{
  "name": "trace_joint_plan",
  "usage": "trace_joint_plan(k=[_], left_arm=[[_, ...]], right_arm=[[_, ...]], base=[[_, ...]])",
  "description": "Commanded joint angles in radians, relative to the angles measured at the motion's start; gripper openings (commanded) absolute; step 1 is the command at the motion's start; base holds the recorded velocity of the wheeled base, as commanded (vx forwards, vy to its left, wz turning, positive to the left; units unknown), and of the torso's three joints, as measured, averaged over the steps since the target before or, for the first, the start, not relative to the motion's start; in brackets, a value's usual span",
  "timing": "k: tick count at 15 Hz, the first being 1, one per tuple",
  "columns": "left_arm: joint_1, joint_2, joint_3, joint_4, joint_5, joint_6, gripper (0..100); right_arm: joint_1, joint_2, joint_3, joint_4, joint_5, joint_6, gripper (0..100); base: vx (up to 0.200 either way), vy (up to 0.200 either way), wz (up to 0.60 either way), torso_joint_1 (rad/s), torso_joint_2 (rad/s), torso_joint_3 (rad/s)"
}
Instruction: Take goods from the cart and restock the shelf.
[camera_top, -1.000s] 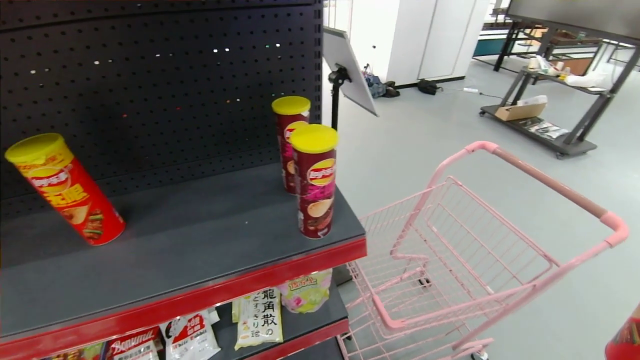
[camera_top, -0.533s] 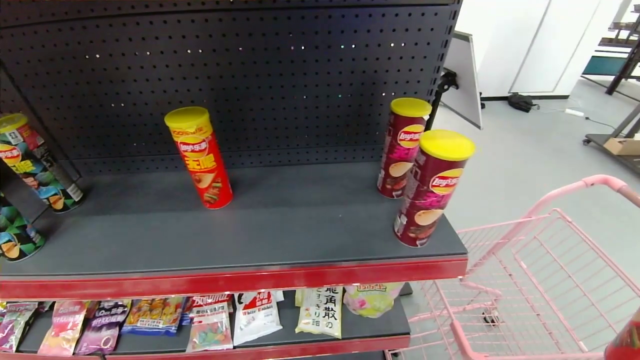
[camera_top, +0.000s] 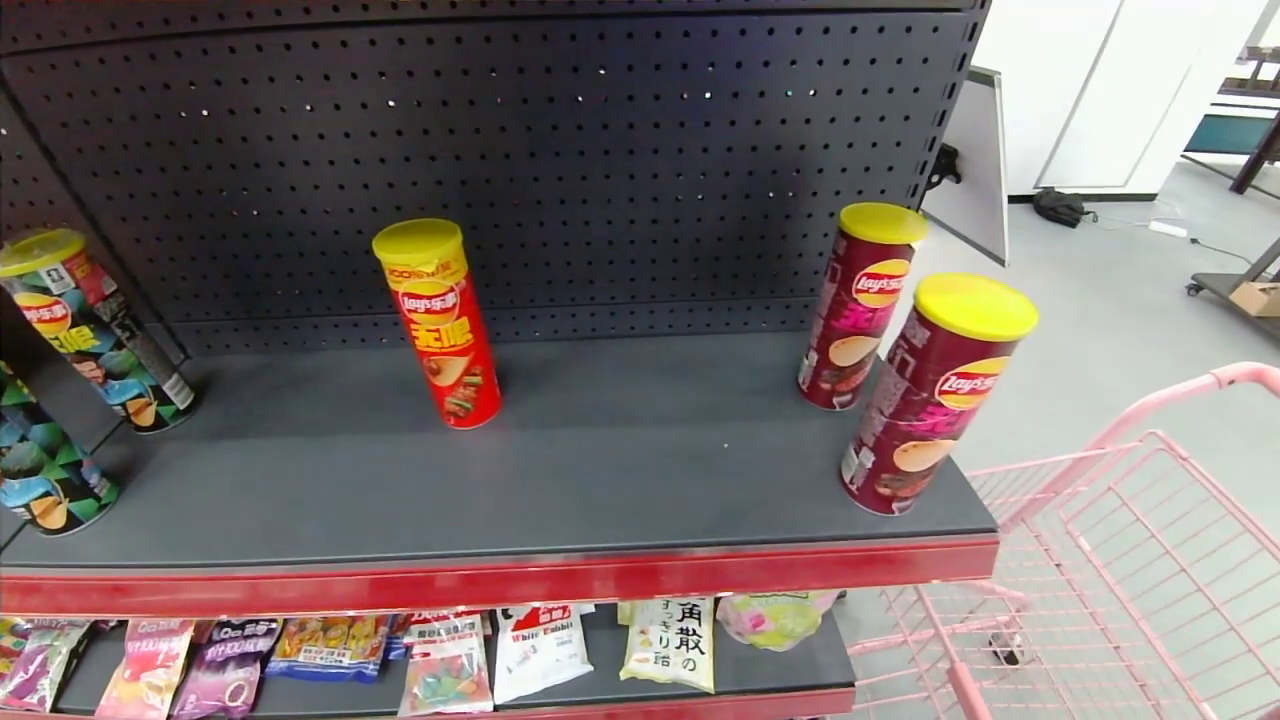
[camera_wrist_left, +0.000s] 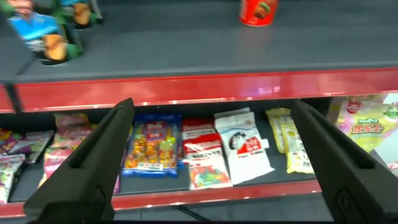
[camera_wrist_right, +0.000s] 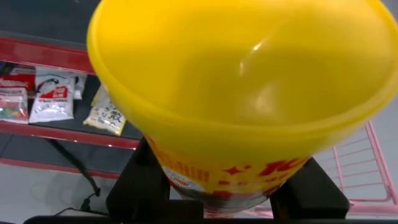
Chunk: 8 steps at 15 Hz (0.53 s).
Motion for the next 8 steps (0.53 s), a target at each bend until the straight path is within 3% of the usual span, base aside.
trace_joint_plan(k=[1, 8], left_arm=[[0.001, 0.000, 0.000, -0.001, 0.000, 0.000, 100], [0.001, 0.000, 0.000, -0.001, 0.000, 0.000, 100]], right_arm=[[0.000, -0.067, 0.019, -0.013, 0.002, 0.001, 0], [0.012, -0.174, 0.070, -0.019, 0.025, 0.001, 0]], base=[[0.000, 0.200, 0.00, -0.002, 0.01, 0.007], [0.000, 0.200, 0.00, 0.003, 0.00, 0.001]])
